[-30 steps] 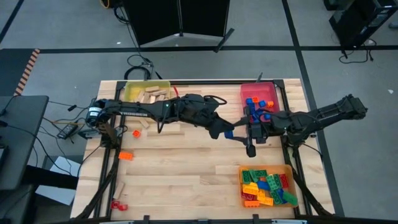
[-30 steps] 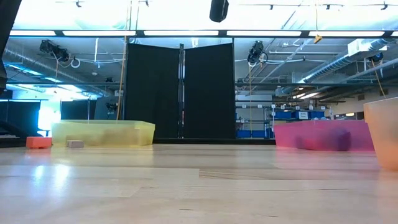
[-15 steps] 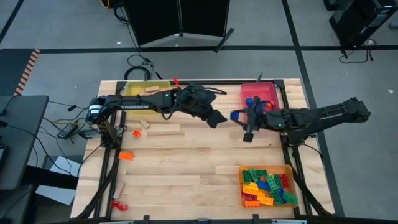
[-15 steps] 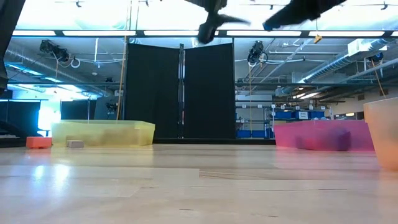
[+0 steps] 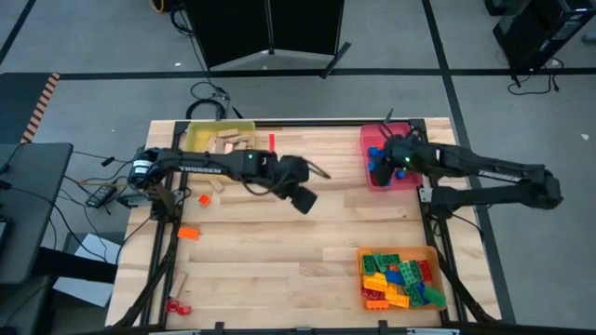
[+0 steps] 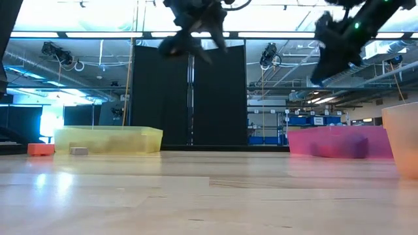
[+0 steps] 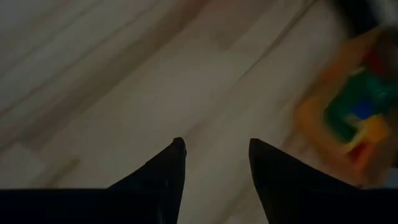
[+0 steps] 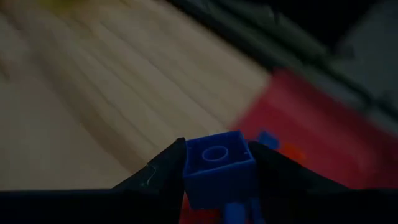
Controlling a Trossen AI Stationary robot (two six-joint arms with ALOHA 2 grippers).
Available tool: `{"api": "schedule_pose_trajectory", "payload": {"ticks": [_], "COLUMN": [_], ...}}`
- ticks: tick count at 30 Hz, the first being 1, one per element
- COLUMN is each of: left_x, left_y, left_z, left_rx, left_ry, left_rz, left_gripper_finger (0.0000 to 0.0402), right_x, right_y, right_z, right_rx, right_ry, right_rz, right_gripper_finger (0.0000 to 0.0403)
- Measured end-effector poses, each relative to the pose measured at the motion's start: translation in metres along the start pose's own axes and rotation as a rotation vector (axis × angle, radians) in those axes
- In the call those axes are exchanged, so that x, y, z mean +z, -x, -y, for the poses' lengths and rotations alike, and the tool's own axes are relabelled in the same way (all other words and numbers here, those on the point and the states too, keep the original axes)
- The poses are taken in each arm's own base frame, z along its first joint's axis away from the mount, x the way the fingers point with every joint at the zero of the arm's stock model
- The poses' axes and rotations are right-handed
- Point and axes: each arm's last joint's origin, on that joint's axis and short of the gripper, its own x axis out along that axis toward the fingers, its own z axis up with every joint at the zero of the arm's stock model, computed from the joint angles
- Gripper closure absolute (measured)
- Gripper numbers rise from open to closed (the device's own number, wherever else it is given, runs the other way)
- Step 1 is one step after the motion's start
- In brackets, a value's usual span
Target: Sort blocks by size
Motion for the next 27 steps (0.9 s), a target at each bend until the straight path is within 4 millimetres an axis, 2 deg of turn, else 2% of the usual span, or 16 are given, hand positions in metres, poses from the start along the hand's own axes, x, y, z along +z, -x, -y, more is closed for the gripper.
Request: {"api": "schedule_pose_trajectory", "payload": {"ticks": [7, 11, 17, 21, 27], "left_x": [-0.040, -0.064, -0.108, -0.138, -0.179], "left_y": [0.004, 0.008, 0.018, 0.028, 0.045], "left_z": [0.007, 0.017, 0.032, 0.039, 0.041], "left_rx": [0.183, 0.213, 0.247, 0.272, 0.352], "left_ry": [-0.032, -0.106, -0.219, -0.253, -0.343], "left_rz": [-0.092, -0.128, -0.220, -0.302, -0.396], "left_gripper_finger": [0.0218, 0.0218, 0.0218, 0.0218, 0.0218], "right_x": [-0.008, -0.016, -0.034, -0.038, -0.035], "right_y": [-0.028, -0.049, -0.079, -0.087, -0.084], "right_z": [0.024, 0.035, 0.045, 0.046, 0.046], "right_rx": [-0.108, -0.153, -0.122, -0.126, -0.136], "right_ry": [-0.148, -0.188, -0.250, -0.261, -0.349], "right_rz": [-0.241, -0.354, -0.509, -0.554, -0.523], "right_gripper_finger": [0.0233, 0.0233, 0.0219, 0.0194, 0.0154]}}
